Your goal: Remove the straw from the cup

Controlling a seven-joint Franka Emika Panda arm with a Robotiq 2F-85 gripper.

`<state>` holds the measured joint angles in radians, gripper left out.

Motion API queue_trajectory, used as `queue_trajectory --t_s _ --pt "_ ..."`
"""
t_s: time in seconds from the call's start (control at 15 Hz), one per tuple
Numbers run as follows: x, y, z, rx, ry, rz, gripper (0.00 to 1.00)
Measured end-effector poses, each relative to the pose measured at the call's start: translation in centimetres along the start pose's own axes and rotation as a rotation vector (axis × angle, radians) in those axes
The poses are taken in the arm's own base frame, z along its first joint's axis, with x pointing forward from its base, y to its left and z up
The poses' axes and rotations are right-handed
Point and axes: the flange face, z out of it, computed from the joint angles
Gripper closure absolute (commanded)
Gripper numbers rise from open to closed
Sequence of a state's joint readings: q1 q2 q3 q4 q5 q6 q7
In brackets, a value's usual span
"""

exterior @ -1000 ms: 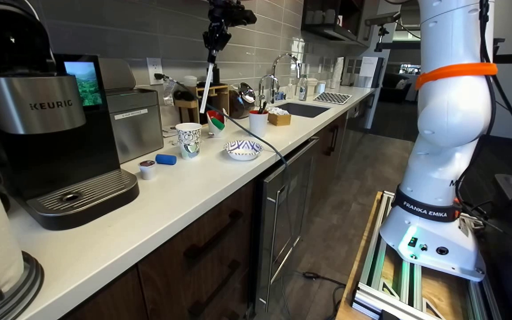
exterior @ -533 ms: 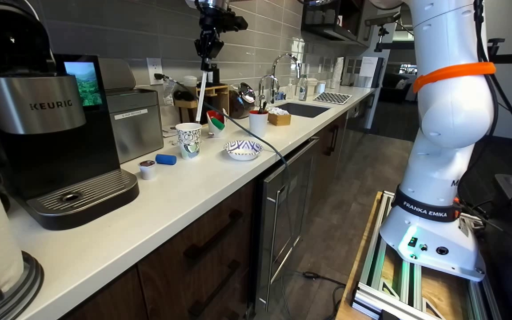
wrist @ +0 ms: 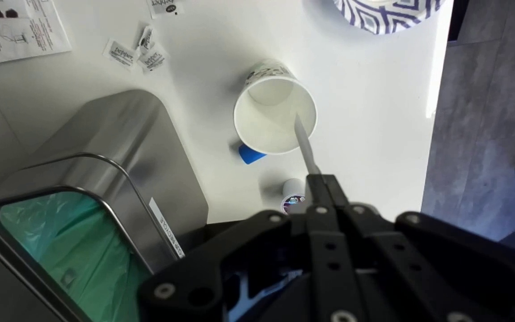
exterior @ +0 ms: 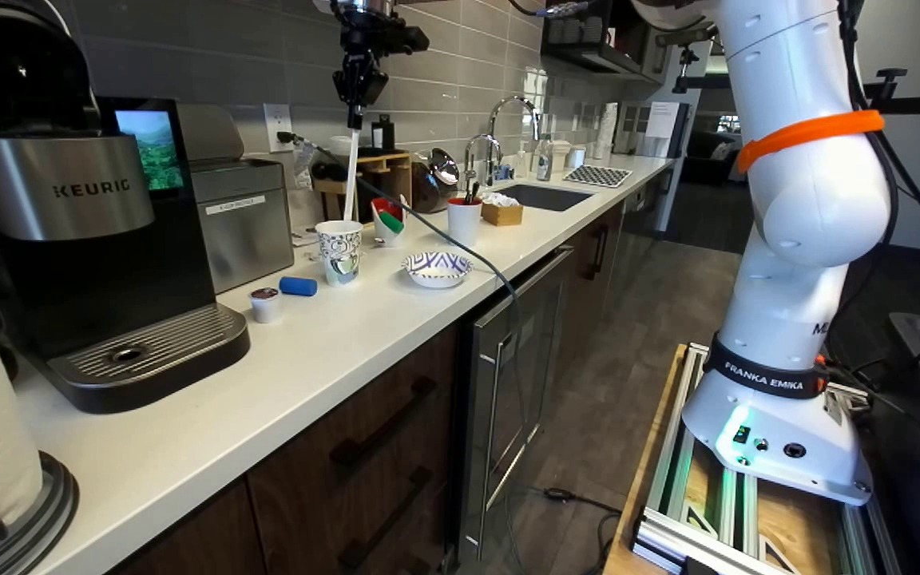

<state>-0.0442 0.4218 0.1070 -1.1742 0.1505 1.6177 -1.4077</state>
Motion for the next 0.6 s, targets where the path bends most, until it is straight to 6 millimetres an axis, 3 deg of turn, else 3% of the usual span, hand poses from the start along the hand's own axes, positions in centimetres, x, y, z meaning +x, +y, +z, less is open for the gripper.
queue_trajectory --t_s 0.53,0.6 --pt "0.0 2.3 2.8 0.061 -0.025 -0.036 1.00" --pt "0.1 2.6 3.0 0.059 -0.026 -0.040 0.74"
